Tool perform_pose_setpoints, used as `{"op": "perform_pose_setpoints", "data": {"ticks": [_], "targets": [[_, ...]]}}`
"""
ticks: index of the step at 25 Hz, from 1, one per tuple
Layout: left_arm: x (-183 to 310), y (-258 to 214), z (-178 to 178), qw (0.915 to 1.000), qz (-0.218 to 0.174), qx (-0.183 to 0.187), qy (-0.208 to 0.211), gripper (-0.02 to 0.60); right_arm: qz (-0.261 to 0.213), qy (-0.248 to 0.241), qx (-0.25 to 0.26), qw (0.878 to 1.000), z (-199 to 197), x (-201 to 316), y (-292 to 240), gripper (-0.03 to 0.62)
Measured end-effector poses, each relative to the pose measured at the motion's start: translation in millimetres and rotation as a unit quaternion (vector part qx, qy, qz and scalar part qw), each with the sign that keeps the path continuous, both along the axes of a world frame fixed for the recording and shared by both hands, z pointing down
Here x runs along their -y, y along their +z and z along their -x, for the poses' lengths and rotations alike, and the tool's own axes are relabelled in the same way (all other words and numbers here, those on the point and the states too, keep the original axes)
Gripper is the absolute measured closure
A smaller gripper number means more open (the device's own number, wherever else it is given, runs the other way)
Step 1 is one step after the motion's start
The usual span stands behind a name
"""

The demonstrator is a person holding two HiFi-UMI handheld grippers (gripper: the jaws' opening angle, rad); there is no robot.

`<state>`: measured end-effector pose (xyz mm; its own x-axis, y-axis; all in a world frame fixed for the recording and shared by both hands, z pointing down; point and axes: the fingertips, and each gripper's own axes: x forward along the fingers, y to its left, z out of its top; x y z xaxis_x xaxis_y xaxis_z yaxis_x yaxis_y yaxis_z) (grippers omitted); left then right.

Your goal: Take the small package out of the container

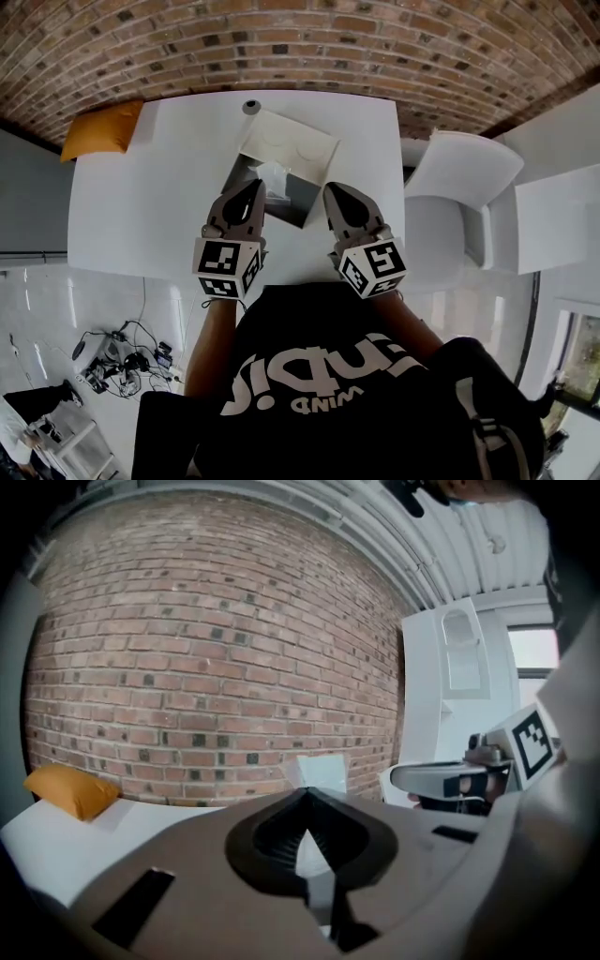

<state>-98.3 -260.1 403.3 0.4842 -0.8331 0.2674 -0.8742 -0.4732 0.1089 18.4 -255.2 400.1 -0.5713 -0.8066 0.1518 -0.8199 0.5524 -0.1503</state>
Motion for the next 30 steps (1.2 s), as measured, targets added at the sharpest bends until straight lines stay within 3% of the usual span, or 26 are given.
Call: {"op": "perform_pose_setpoints", "data": {"ticks": [4,13,17,23,30], "targets": [[-9,-12,9,0.9989,-0.043,-0.011,-0.019,0.574,-0.004,0.000,0.001,1.000,0,-5,-2,0.595],[-24,-16,23,0.9953,-0.091,0.002,-0.034,0.574,-0.017,-0.005,0.002,1.000,-4,-10,-3,0.595],[-29,-17,26,0.9943,-0.094,-0.016,-0.046,0.574,-0.021,-0.002,-0.002,1.000,-9,-11,-1,0.595],[-36,-15,35,0.9915,-0.117,-0.010,-0.056,0.574,-0.036,0.005,-0.012,0.999,-10,-12,-3,0.595],[-39,-14,42,0.9909,-0.110,-0.023,-0.075,0.574,-0.041,0.014,-0.017,0.999,-13,-10,-4,0.595]]}}
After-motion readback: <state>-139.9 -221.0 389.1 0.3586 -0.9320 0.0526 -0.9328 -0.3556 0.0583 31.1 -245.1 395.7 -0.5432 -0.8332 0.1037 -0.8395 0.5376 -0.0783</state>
